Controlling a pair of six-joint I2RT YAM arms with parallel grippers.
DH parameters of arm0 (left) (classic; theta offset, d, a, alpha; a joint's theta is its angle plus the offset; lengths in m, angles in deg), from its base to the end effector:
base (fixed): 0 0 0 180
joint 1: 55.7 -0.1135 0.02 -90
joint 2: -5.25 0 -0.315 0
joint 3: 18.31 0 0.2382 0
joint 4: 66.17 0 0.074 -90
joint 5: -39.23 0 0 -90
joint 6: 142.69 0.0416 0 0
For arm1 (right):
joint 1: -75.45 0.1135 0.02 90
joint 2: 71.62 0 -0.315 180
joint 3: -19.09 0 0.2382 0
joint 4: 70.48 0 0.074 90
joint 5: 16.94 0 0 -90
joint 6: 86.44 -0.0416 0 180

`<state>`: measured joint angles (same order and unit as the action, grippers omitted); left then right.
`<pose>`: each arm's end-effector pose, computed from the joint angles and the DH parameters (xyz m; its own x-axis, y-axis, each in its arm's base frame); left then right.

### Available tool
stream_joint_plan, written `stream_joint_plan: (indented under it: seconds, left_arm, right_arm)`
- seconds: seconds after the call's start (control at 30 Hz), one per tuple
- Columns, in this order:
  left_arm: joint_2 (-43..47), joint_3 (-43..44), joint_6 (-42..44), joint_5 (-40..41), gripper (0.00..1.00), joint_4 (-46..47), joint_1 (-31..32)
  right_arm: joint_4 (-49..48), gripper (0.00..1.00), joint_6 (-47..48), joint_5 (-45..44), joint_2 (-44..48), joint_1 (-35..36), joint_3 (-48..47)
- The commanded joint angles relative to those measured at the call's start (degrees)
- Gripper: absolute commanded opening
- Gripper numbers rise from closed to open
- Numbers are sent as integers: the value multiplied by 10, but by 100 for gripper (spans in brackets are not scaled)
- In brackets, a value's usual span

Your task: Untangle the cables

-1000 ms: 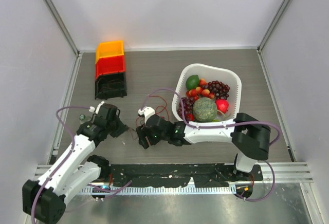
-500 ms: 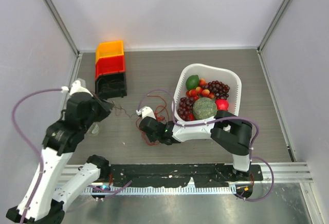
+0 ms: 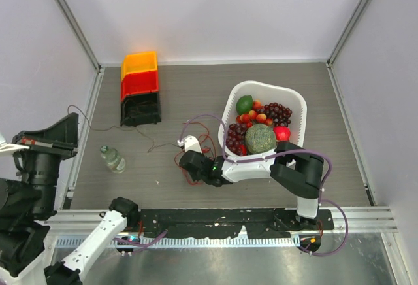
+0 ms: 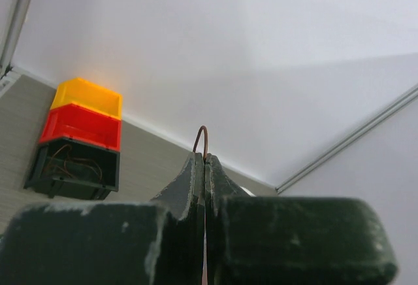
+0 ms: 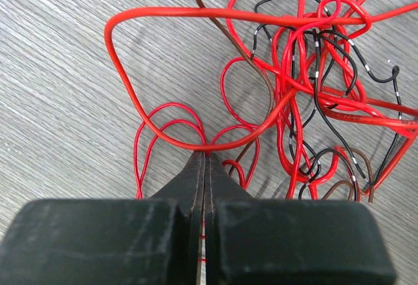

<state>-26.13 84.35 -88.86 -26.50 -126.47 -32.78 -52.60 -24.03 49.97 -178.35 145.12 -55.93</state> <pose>-0.0510 0.0401 0.5244 0.1514 -0.6482 -0.7463 0.0901 0.7609 -0.6426 0.1494 0.3564 0.2045 -0.5930 -0.3744 -0.7128 -0.5637 0.8252 0.0356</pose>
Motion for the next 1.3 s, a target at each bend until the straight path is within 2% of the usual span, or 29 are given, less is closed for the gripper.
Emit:
stream_joint_plan:
  seconds: [0.0, 0.17, 0.3, 0.33, 0.4, 0.47, 0.6, 0.73, 0.93, 1.27]
  left_arm:
    - [-1, -13, 19, 7, 0, 35, 2]
    - [-29, -19, 5, -14, 0, -8, 3]
    - [-39, -23, 3, -44, 0, -3, 2]
    - [-40, -23, 2, -48, 0, -3, 2]
    - [-39, -22, 2, -48, 0, -1, 3]
    - [-33, -22, 3, -48, 0, 1, 2]
    - [-32, -10, 7, -54, 0, -2, 2]
    - [-35, 16, 9, -50, 0, -14, 2]
    - [-33, 39, 14, -54, 0, -11, 2]
    - [-33, 56, 23, -64, 0, -1, 2]
  right_arm:
    - [26, 1, -12, -13, 18, -7, 14]
    - [10, 3, -7, 11, 37, -8, 33]
    - [-95, 24, 55, 142, 96, -3, 80]
    - [-130, 36, 64, 169, 127, -2, 89]
    - [-144, 51, 93, 178, 165, 0, 83]
    - [-143, 58, 124, 175, 188, 1, 59]
    - [-157, 61, 184, 162, 189, 1, 10]
    - [-183, 61, 227, 100, 148, -8, -23]
    - [-146, 55, 245, 125, 93, -34, -81]
    - [-153, 52, 233, 153, 27, -50, -82]
